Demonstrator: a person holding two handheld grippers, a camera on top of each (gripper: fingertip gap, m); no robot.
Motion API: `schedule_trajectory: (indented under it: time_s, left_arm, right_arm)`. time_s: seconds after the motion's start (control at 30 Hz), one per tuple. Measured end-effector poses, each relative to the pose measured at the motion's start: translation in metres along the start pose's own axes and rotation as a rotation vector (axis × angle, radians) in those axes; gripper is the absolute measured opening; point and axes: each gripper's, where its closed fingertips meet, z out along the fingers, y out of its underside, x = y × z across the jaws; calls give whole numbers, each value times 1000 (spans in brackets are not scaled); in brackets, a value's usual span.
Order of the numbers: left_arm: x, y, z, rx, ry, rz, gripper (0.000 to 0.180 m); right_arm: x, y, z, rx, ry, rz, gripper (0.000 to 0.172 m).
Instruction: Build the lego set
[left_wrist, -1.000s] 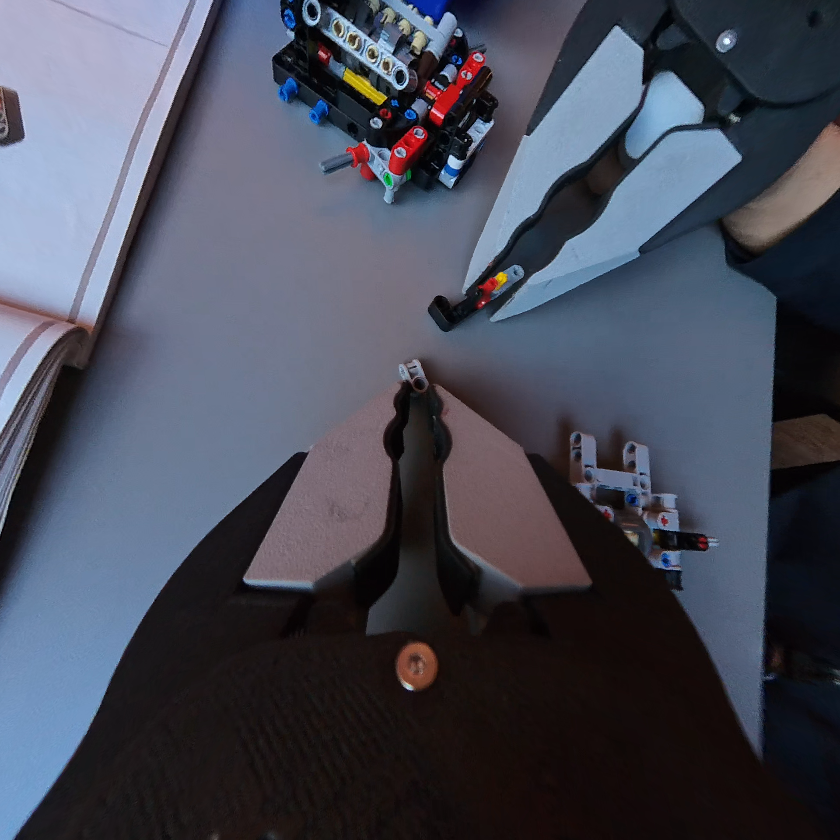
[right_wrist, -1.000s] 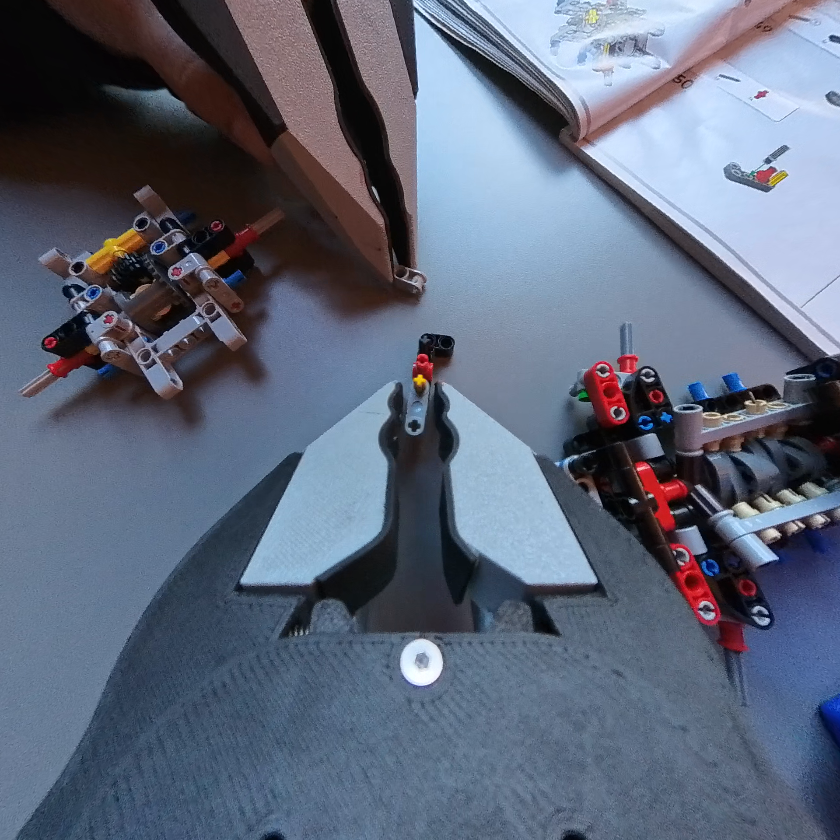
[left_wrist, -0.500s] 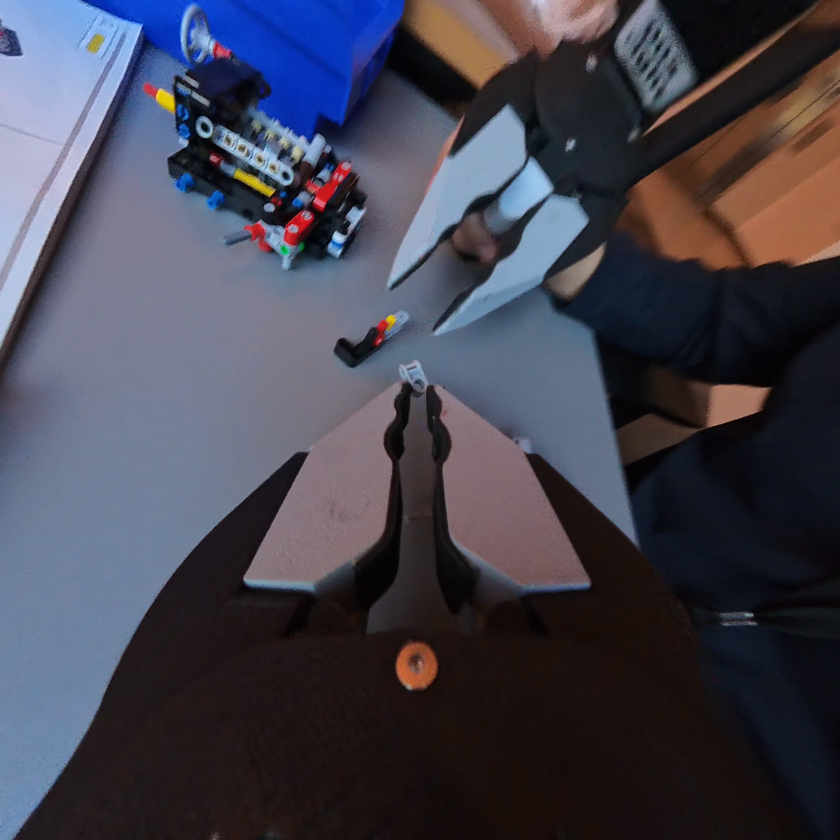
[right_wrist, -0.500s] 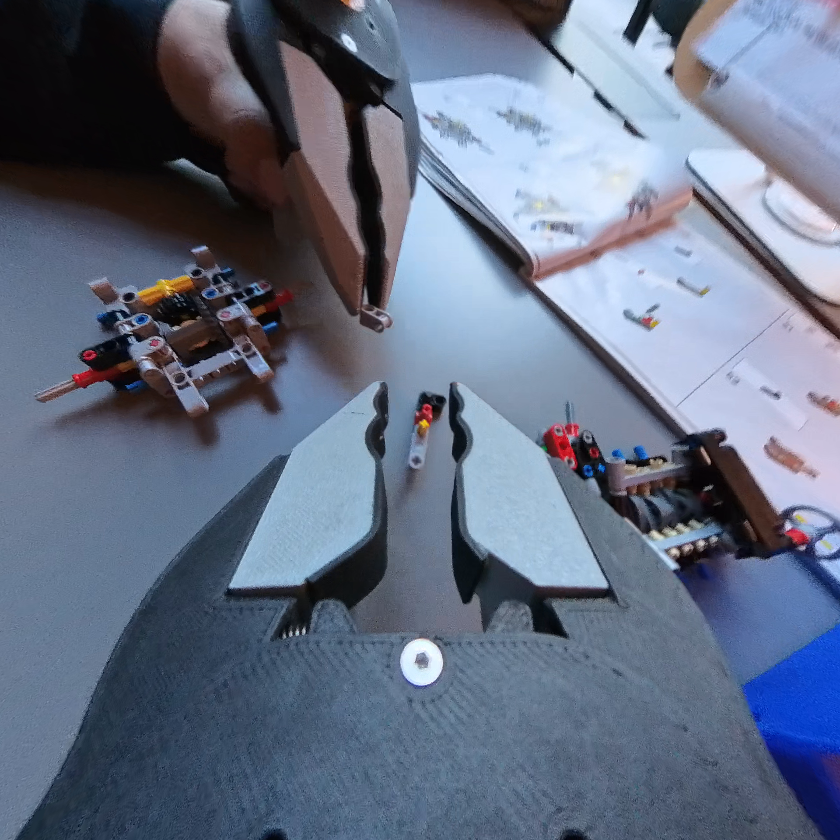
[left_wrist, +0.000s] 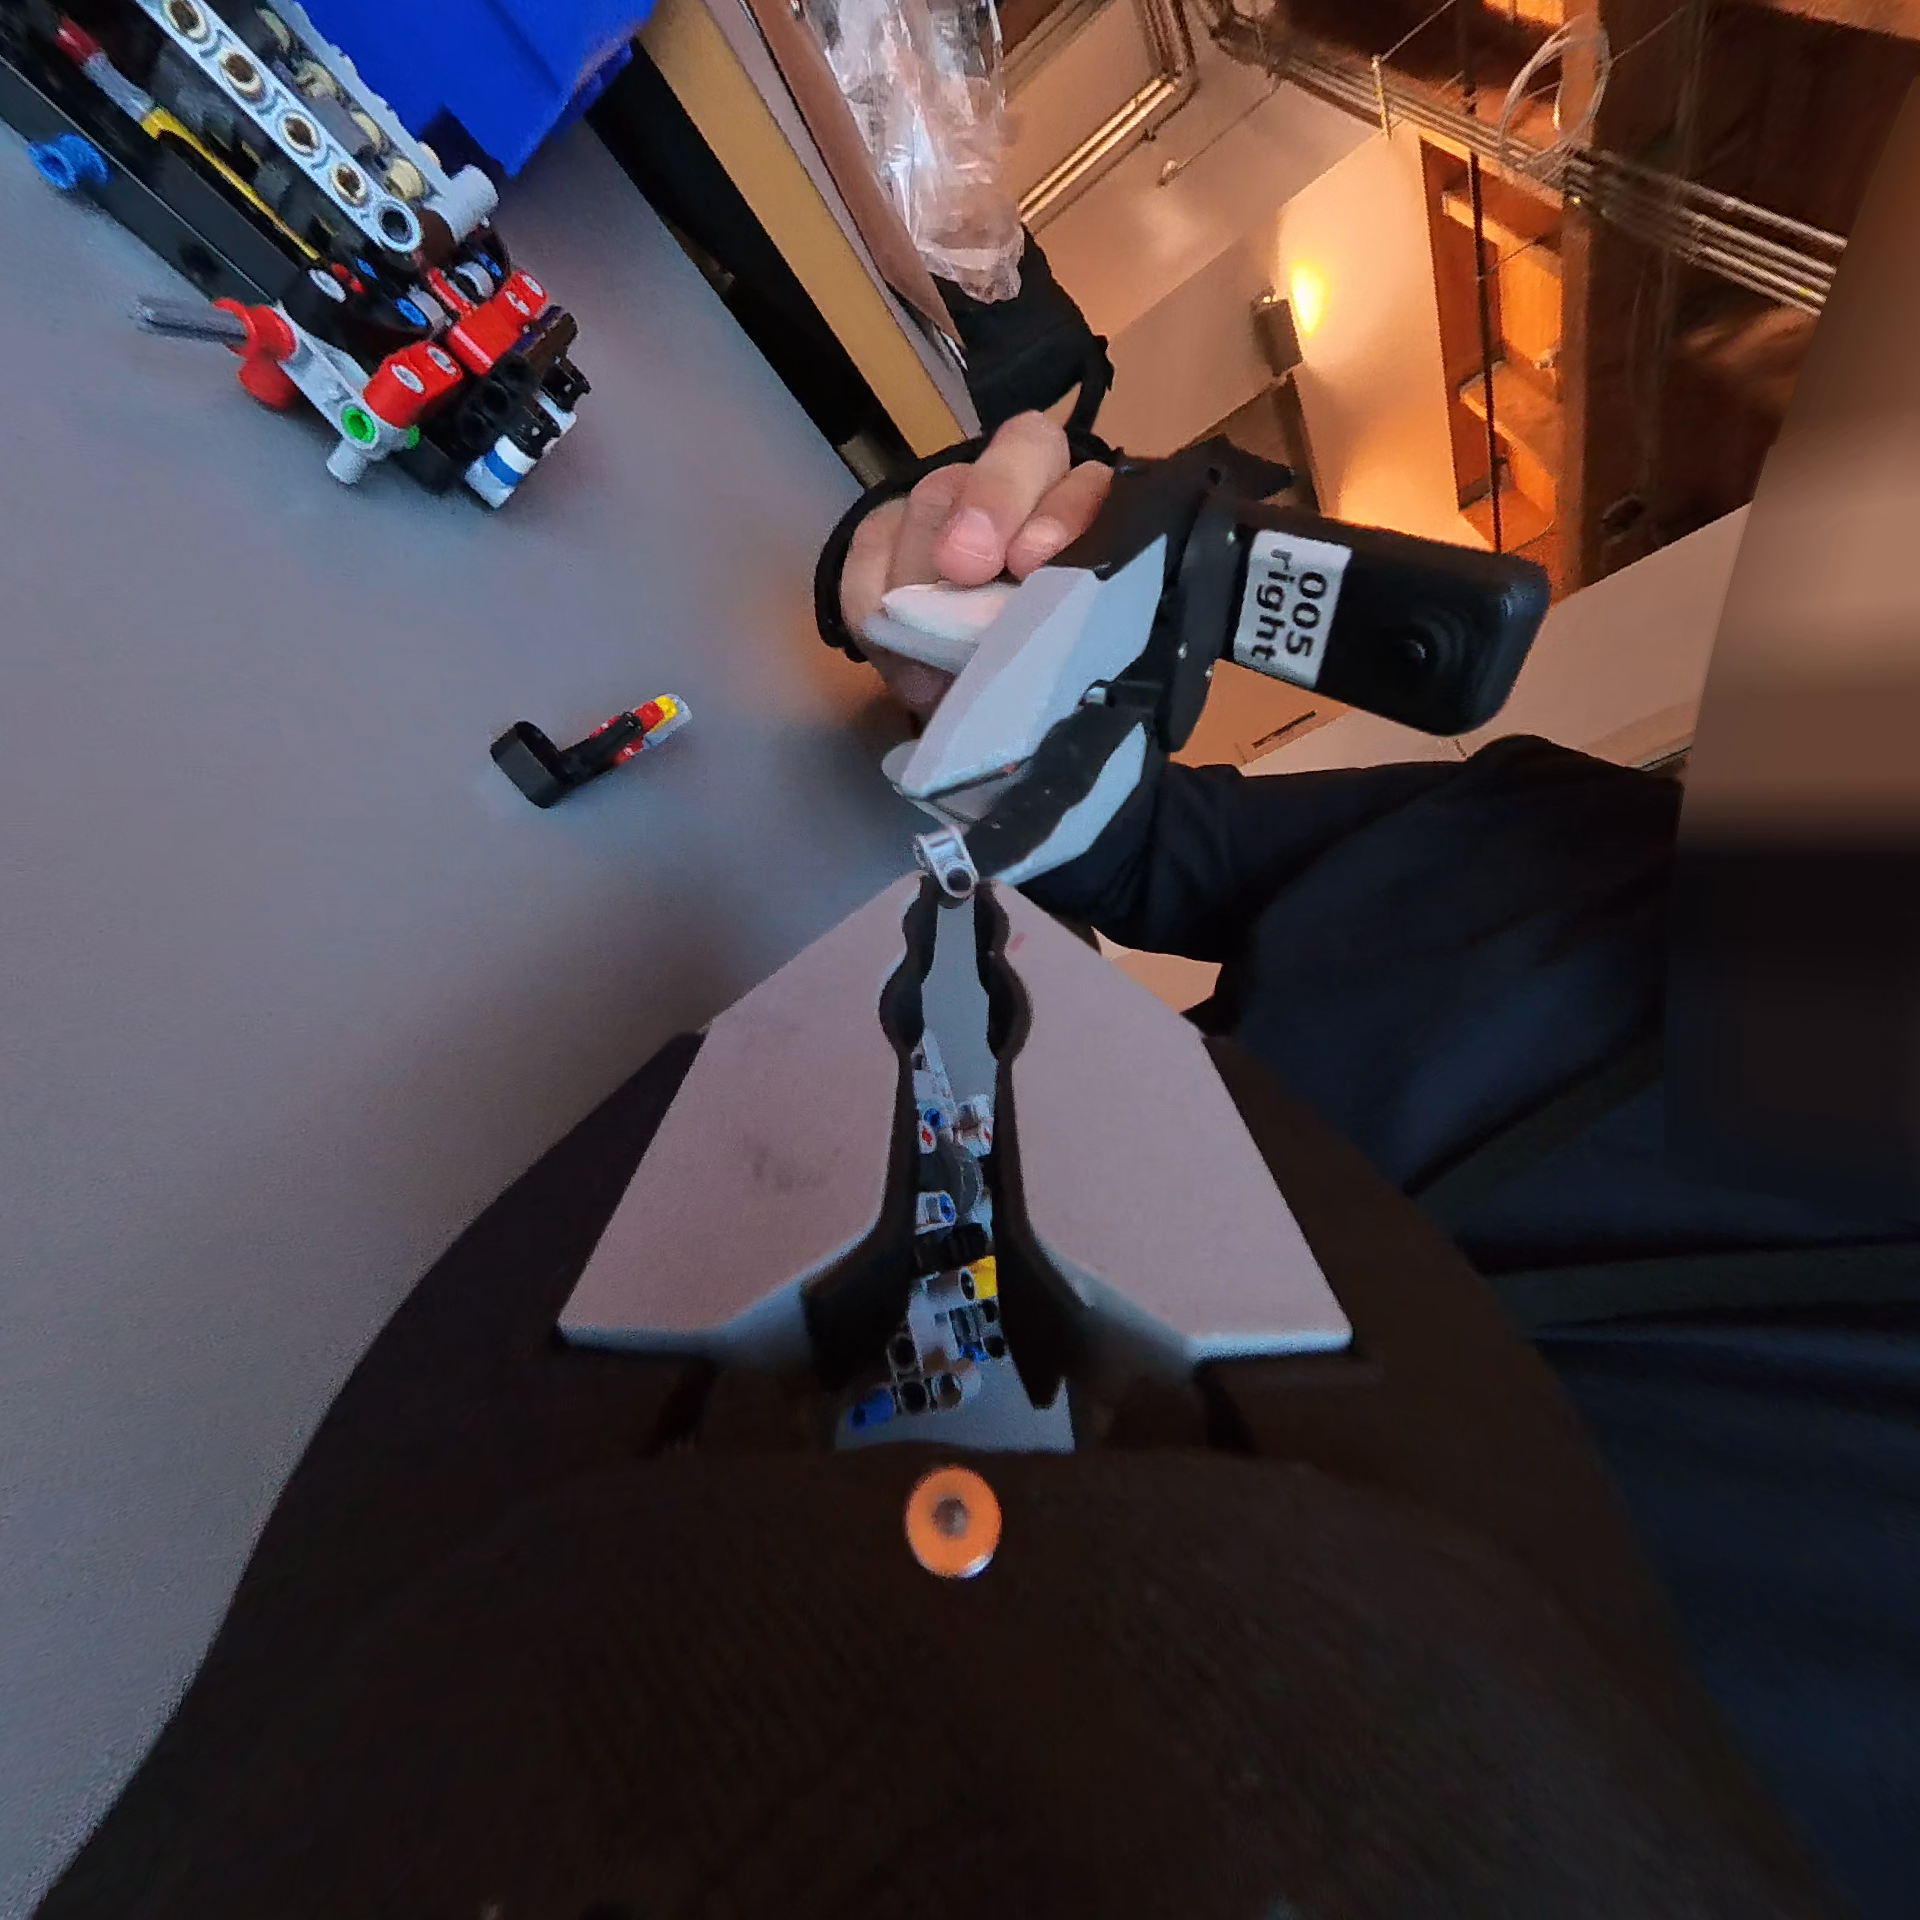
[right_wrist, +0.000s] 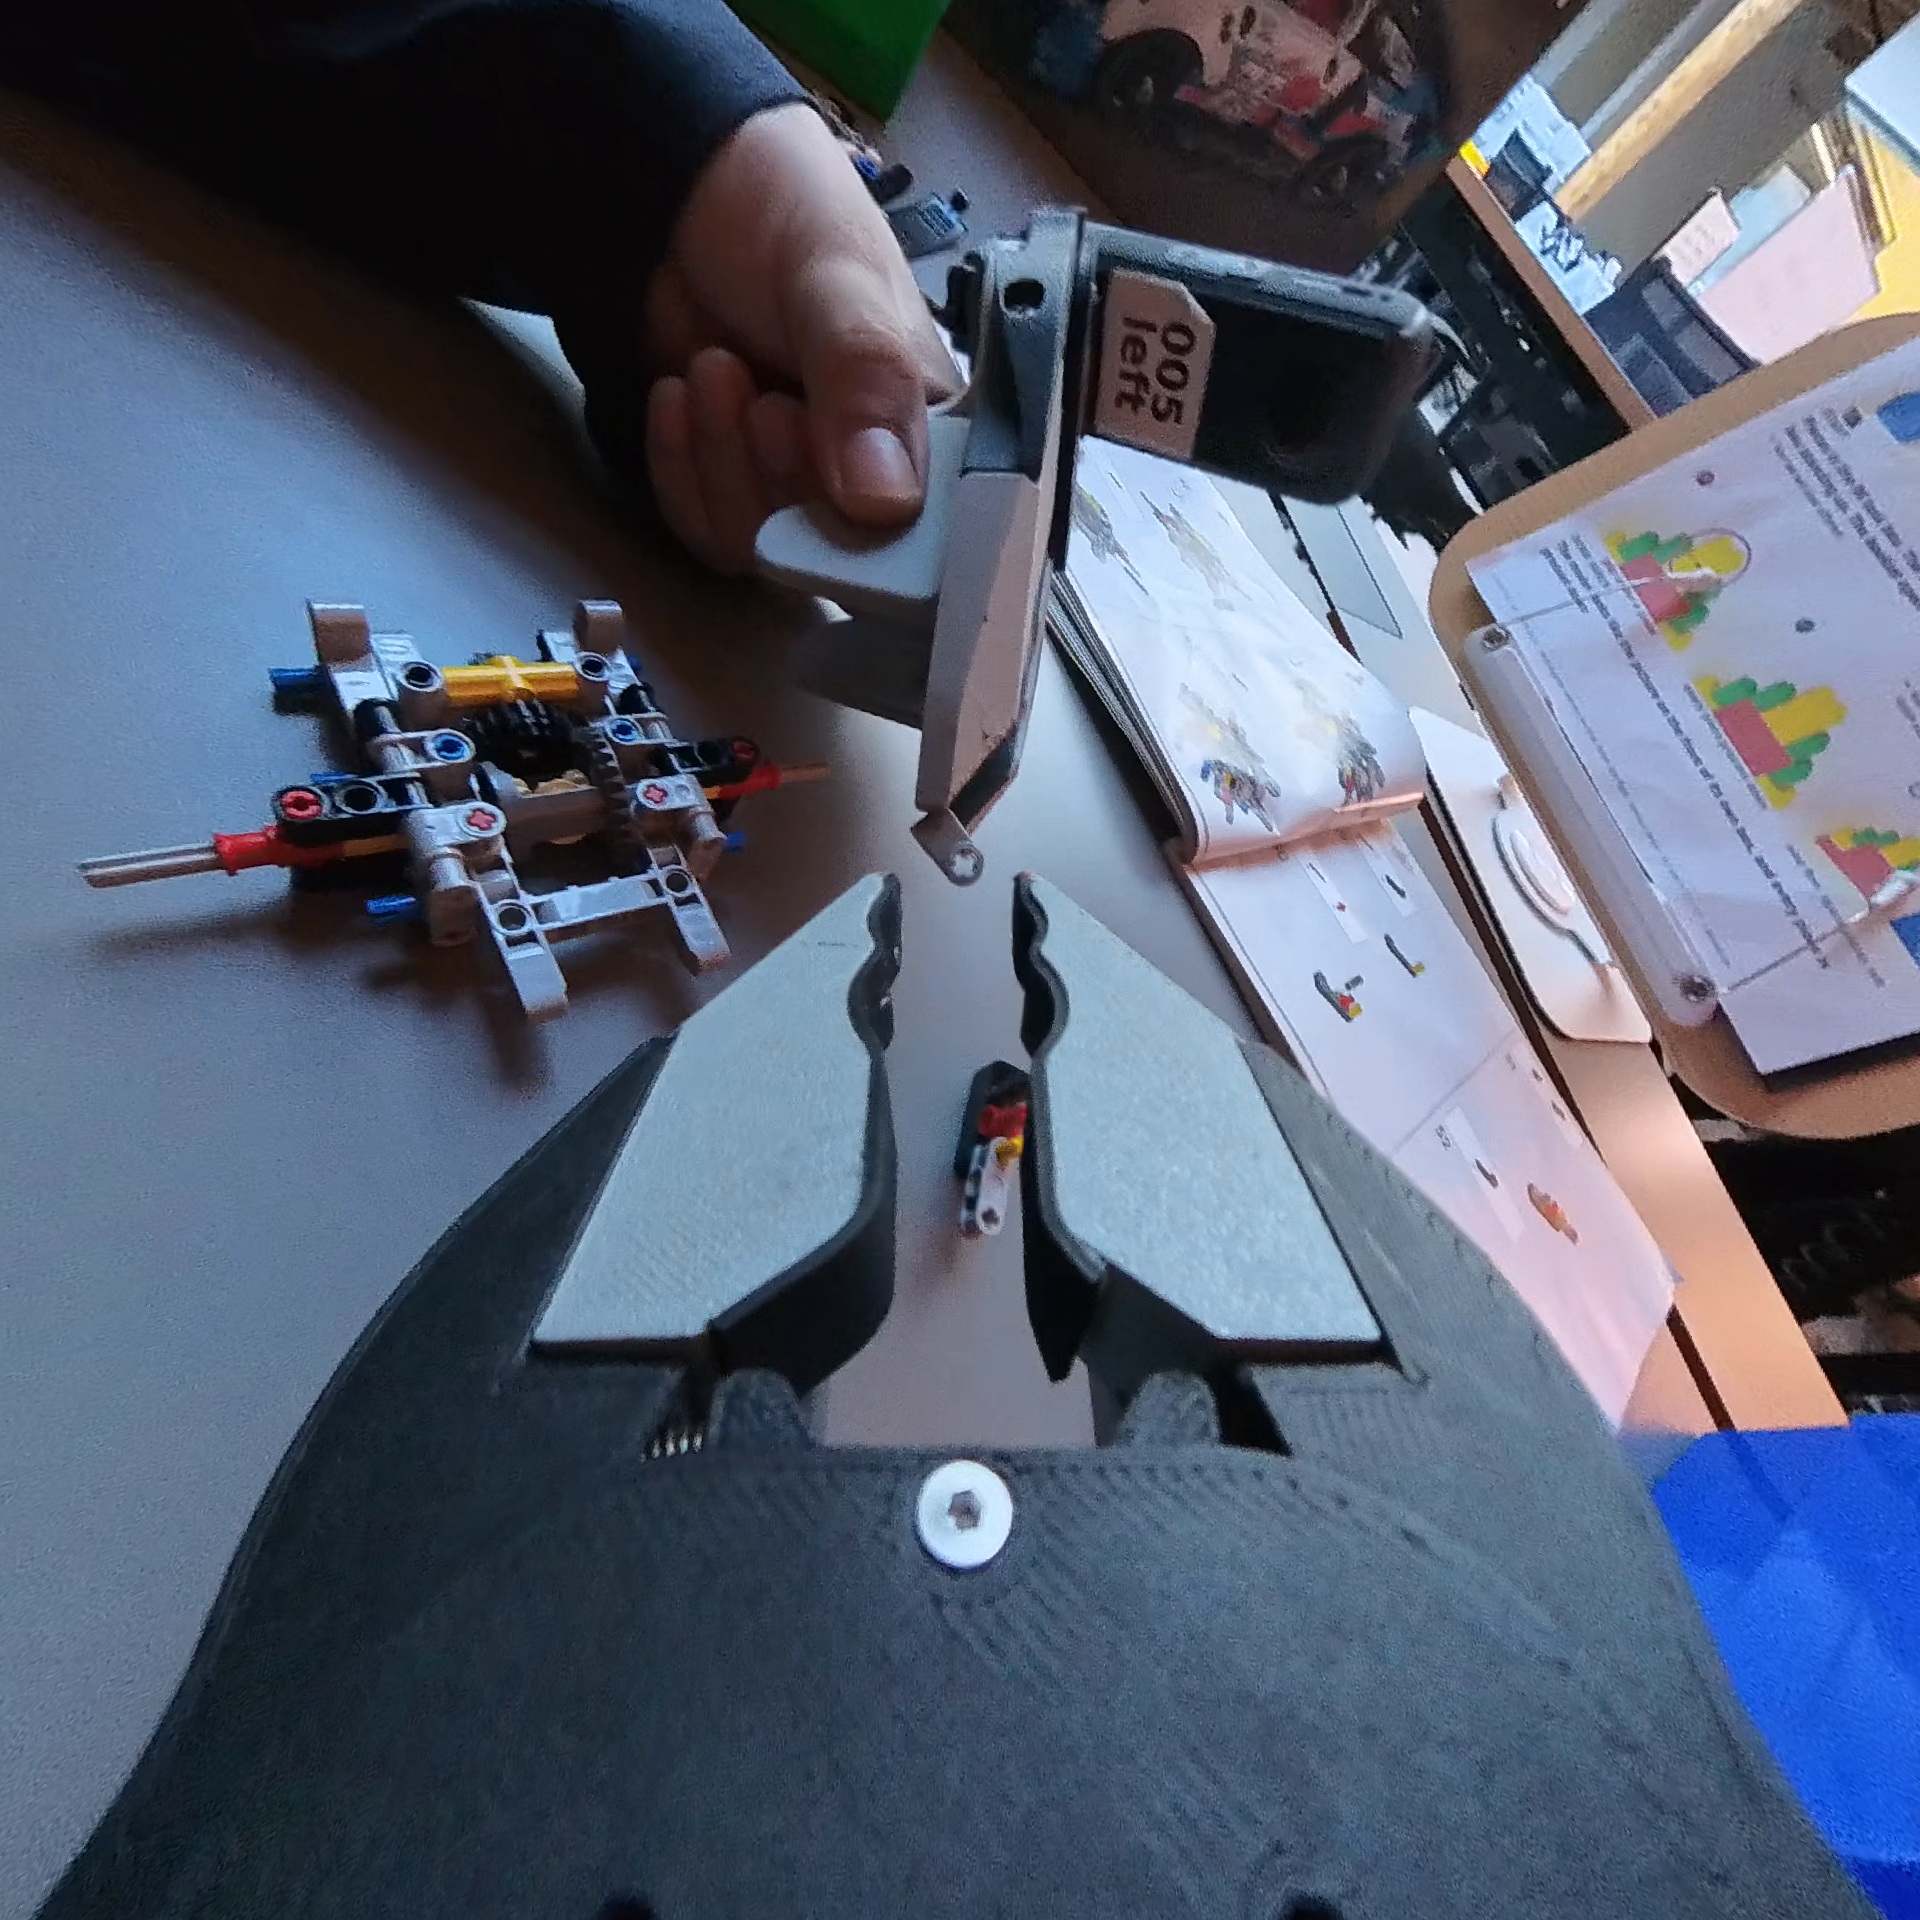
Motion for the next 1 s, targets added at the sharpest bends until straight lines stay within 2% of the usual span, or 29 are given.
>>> schedule_trajectory:
  time_s: [0.13,0.2,0.37,0.47,0.5,0.57,0.63,0.7,0.8,1.0]
  left_arm:
    - [3,10,5,-64,25,-9,4]
    - [5,11,6,-65,39,-16,4]
    - [4,9,6,-58,35,-21,4]
    - [-5,5,3,-39,-20,-25,7]
    - [-12,4,2,-42,-76,-11,14]
    - [-29,2,-5,-64,-250,106,25]
    - [-44,1,-13,-138,-467,340,24]
    - [-47,0,-13,-215,-606,579,20]
    - [-37,4,2,-262,-633,773,16]
    - [-24,0,4,-232,-607,853,13]
  right_arm:
    - [-8,-3,0,15,-40,-14,14]
    - [-12,-5,-1,24,-55,-27,7]
    - [-11,-3,0,20,-54,-22,6]
    - [-4,5,2,-25,-31,16,6]
    - [-1,11,4,-56,-21,34,6]
    - [3,26,7,-124,-10,76,6]
    - [6,33,9,-160,-13,118,6]
    - [5,32,9,-158,-35,154,6]
    - [3,29,9,-148,-54,181,6]
    - [-1,30,8,-156,-90,187,5]
